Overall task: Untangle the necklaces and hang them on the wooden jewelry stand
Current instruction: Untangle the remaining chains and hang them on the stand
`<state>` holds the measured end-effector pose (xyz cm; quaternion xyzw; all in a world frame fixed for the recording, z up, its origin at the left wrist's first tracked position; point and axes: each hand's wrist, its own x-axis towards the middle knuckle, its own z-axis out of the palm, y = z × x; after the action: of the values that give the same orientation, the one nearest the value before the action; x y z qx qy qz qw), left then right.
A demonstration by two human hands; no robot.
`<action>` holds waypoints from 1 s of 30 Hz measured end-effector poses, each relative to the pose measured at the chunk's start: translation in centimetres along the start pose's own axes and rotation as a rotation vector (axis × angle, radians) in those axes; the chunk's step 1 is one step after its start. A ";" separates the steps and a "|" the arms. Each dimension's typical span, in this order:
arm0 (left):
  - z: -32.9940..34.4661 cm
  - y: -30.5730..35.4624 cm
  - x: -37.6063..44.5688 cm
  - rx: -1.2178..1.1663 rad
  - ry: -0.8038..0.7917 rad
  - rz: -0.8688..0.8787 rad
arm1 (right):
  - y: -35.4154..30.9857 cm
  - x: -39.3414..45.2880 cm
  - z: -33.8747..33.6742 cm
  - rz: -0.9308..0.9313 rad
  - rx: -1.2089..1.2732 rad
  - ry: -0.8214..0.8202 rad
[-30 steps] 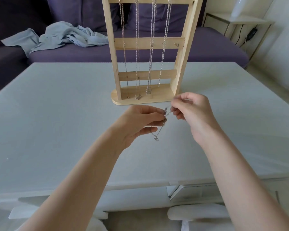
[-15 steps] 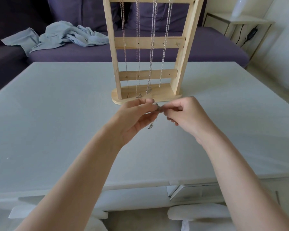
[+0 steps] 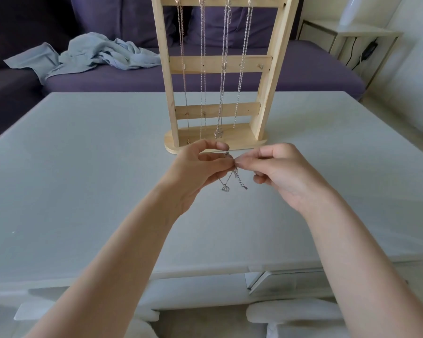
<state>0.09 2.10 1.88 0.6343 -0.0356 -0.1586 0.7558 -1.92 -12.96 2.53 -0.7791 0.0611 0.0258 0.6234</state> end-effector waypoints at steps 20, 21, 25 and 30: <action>-0.2 0.1 0.2 0.088 0.018 -0.070 | 0.3 0.1 0.4 -0.108 -0.172 0.002; -0.1 0.0 0.2 0.110 0.023 -0.064 | 0.3 0.1 0.5 -0.103 -0.191 0.011; -0.2 0.0 0.3 0.133 0.014 -0.060 | 0.2 0.1 0.9 -0.077 -0.194 -0.022; -0.6 0.4 0.1 0.080 -0.075 -0.078 | 0.0 0.0 0.8 0.028 -0.044 -0.085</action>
<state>0.47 2.72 2.08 0.6586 -0.0457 -0.2100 0.7211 -1.87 -12.19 2.36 -0.7898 0.0451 0.0688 0.6078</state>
